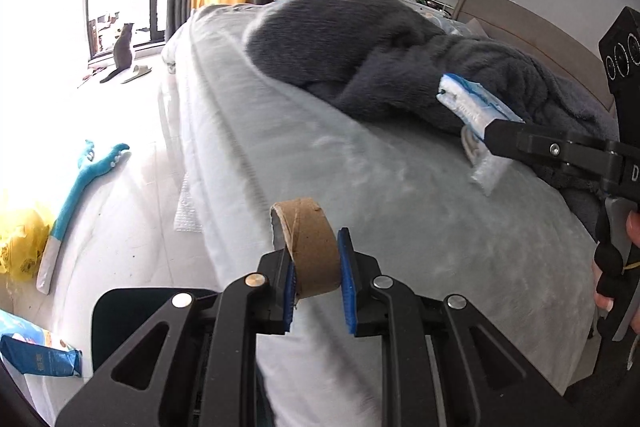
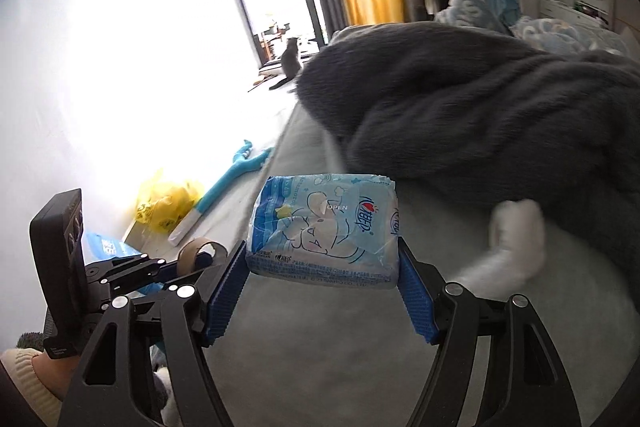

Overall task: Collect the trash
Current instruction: 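Carry the cardboard tube and tissue pack in both tools over the teal bin, then lower the tube into the bin with the left tool while the right tool holds the tissue pack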

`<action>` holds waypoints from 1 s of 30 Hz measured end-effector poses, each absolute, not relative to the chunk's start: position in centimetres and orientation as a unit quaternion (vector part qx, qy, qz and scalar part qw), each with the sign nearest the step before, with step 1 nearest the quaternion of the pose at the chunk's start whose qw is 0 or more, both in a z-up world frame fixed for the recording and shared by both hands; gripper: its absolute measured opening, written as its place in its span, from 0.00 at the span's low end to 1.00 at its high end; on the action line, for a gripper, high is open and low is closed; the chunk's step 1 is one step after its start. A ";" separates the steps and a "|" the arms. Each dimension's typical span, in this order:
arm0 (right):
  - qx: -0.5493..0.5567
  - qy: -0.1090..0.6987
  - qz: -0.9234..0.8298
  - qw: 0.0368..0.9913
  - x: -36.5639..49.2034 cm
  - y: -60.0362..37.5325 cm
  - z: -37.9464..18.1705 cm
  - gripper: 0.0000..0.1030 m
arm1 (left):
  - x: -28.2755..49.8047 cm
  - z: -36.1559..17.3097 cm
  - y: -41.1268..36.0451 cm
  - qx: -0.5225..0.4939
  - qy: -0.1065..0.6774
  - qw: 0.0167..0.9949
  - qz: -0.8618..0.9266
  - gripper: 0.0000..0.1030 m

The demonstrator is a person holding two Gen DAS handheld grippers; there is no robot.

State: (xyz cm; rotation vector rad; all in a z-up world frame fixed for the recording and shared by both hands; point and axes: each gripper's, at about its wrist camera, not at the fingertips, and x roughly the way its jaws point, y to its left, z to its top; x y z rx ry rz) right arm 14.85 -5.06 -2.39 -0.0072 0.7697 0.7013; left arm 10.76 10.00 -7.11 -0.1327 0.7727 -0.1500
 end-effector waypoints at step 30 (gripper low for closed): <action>-0.045 0.385 0.427 0.817 11.7 12.3 -3.0 0.70 | 6.7 -13.1 23.8 -0.085 0.492 0.866 0.006 0.20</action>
